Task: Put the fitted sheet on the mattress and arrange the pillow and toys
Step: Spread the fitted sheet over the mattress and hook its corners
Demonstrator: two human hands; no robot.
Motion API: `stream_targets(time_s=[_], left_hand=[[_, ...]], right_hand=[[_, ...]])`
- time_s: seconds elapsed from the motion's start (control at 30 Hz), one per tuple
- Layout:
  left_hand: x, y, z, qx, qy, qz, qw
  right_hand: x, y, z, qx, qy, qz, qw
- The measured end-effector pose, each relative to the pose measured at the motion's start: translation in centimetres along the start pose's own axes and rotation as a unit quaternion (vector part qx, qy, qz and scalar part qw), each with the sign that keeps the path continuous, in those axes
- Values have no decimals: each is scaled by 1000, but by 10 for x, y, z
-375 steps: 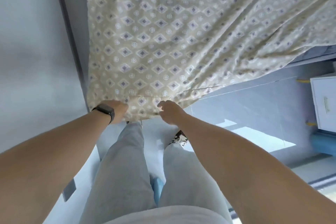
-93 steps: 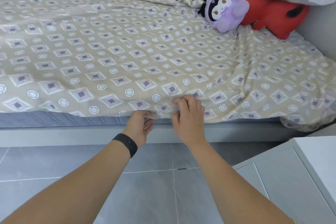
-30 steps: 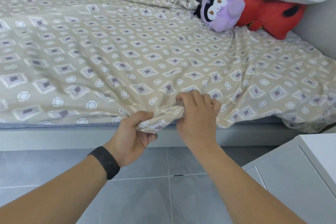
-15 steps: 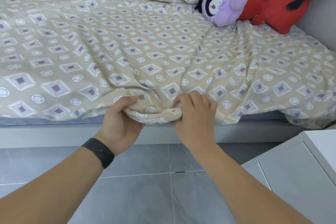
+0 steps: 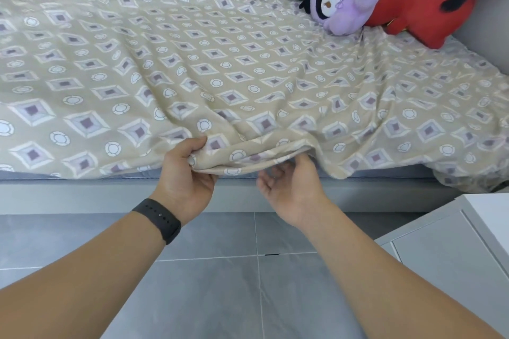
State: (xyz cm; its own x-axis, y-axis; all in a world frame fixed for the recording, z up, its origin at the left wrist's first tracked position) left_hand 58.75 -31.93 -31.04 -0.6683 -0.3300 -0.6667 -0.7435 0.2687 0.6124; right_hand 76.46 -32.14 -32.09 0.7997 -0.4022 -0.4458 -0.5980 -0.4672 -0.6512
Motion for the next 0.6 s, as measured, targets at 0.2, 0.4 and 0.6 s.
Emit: stream_targets(time_s=[0.2, 0.4, 0.6], left_hand=[[0, -17, -9, -14, -162, 210, 964], [21, -11, -15, 69, -225, 373, 898], [27, -10, -19, 114, -266, 411, 865]], right_hand=[[-13, -1, 3, 39, -169, 45, 984], [-15, -4, -12, 4, -141, 35, 989], [-16, 19, 2, 12, 19, -50, 998]])
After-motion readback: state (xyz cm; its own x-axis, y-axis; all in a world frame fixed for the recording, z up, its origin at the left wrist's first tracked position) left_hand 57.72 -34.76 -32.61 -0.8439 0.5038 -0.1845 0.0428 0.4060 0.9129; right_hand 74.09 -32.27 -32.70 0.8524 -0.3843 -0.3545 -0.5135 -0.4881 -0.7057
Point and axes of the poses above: each hand's wrist, its own z-axis towards the middle knuckle, its own x-axis out of the back of the hand, y = z × x, the point moved 1 cm from there along z, towards the middle knuckle, and after that the axes turned 5 degrees about y, right-handed, at the moved point
